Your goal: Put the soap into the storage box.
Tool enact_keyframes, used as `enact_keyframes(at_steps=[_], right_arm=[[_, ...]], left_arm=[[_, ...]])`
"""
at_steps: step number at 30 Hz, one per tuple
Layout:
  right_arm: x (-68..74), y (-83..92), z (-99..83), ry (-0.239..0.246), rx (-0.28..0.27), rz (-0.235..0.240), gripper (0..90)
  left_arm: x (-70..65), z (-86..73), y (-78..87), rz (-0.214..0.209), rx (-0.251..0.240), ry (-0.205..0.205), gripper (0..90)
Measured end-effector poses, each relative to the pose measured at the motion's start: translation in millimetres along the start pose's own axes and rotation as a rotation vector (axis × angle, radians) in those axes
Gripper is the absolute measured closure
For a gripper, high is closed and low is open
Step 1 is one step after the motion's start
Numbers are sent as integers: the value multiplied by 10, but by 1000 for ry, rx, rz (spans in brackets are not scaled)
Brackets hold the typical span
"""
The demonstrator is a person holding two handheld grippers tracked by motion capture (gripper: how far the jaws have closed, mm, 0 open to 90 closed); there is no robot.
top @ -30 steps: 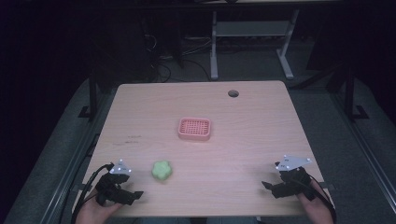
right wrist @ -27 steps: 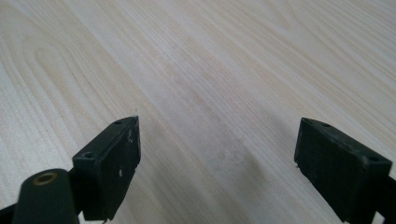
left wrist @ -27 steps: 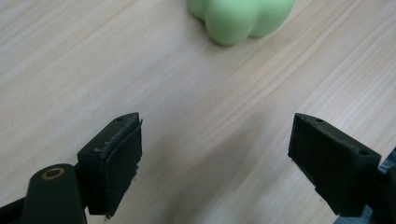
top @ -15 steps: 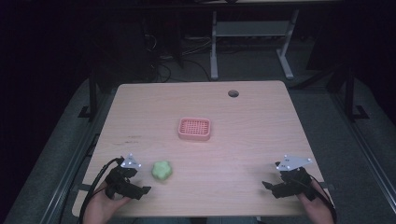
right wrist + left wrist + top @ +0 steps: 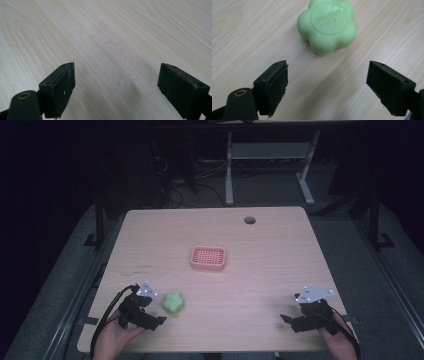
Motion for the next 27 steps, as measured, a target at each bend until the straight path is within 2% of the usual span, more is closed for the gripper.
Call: enact_keyframes(at_steps=[6,14,22,23,24,26,27], right_arm=[[1,-5,1,2,0,0,140],[-2,-3,-1,0,2,1,140],[-2,-2,0,-1,-1,3,140],[-2,-2,1,2,-1,3,140],[0,-2,1,2,-1,3,140],[0,-4,1,1,0,4,140],[-1,-4,1,1,0,3,140]], left_arm=[[-23,104,-27,-11,2,-8,171],[-21,257,-123,-8,41,-22,171],[31,339,-177,-8,59,9,171],[46,348,-181,-5,69,0,171],[43,356,-193,-11,67,15,171],[54,376,-204,-10,71,12,171],[46,388,-216,-15,68,24,171]])
Point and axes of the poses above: each handheld gripper's, and its own axes: y roughly backward along the jaws, z roughly out of its top, x roughly to its left, the point moved 5 cm from there along -y, roughly forward along the jaws, and after that the axes turned 10 degrees about -z, right-handed, at the moved point
